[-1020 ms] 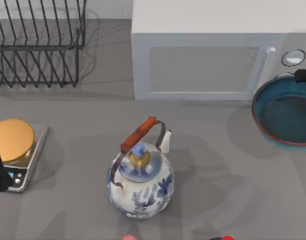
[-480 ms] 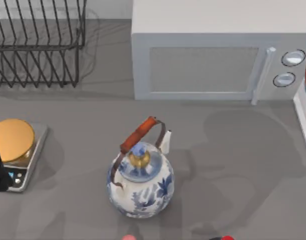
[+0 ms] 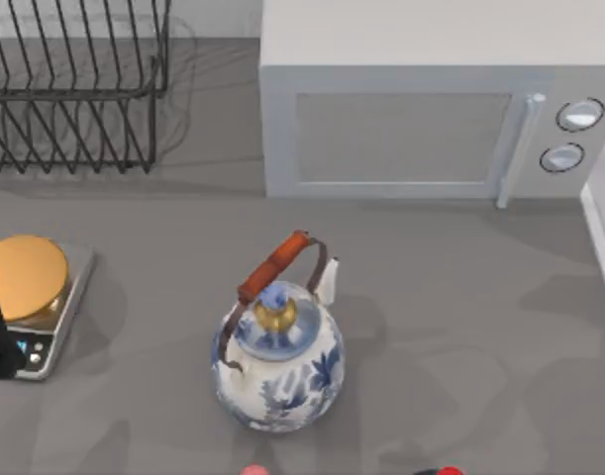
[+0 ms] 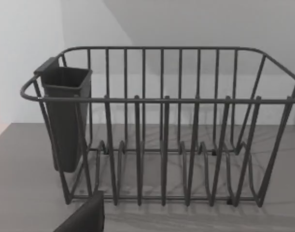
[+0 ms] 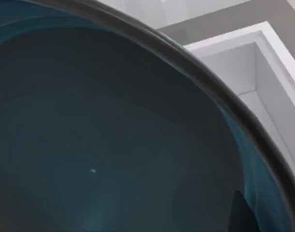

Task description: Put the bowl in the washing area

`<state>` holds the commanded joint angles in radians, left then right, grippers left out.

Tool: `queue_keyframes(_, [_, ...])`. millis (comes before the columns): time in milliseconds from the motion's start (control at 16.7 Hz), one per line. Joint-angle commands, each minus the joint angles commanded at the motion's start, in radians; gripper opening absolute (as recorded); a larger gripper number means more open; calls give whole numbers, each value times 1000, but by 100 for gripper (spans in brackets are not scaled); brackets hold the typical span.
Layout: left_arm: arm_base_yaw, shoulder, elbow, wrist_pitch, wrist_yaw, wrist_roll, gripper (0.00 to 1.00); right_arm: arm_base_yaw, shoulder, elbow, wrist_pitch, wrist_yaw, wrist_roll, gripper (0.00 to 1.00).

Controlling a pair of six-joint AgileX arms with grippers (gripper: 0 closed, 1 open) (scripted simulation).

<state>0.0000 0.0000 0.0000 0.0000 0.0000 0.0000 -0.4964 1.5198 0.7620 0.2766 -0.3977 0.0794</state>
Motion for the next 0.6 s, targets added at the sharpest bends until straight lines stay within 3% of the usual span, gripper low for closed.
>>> queue_keyframes(300, [0, 0, 0, 0, 0, 0, 100, -39, -11, -128, 444, -76, -42, 0])
queue_keyframes(600, [0, 0, 0, 0, 0, 0, 100, -30, -26, -165, 625, -103, -61, 0])
